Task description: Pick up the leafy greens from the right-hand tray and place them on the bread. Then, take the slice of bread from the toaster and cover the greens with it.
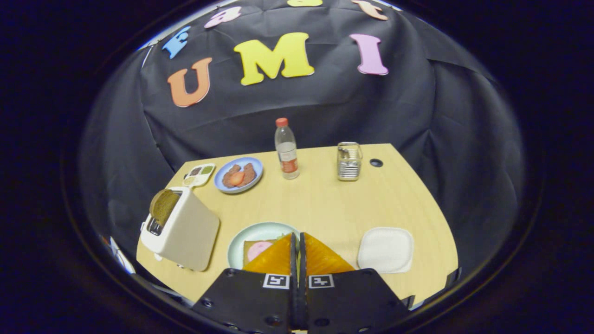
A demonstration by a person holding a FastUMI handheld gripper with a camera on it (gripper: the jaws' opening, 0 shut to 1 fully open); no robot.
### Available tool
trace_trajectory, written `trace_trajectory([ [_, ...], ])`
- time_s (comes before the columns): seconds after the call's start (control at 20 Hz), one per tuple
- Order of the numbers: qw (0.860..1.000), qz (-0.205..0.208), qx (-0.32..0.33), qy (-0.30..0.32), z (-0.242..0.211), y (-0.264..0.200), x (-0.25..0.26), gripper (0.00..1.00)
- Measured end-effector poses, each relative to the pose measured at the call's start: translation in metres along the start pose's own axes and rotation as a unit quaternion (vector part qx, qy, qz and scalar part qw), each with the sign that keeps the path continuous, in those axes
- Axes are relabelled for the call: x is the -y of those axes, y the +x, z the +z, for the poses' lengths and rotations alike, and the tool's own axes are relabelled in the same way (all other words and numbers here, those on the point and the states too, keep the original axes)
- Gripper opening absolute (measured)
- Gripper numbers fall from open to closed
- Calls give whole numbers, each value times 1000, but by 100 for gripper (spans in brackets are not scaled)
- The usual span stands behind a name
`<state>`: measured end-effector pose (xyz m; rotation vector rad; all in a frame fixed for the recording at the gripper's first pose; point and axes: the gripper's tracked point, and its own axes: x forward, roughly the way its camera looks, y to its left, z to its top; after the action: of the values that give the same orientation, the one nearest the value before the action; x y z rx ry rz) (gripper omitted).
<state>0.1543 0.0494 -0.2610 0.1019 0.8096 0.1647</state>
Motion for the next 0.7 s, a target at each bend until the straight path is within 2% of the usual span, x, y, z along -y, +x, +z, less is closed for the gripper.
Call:
trace_trajectory([
  [0.25, 998, 61, -31, 8, -20, 19, -81, 0],
  [0.3, 997, 63, -34, 7, -22, 25, -86, 1],
  [0.45, 997, 56, -45, 18, -27, 54, -94, 1],
  [0.7, 998, 9, -59, 37, -30, 92, -62, 1],
])
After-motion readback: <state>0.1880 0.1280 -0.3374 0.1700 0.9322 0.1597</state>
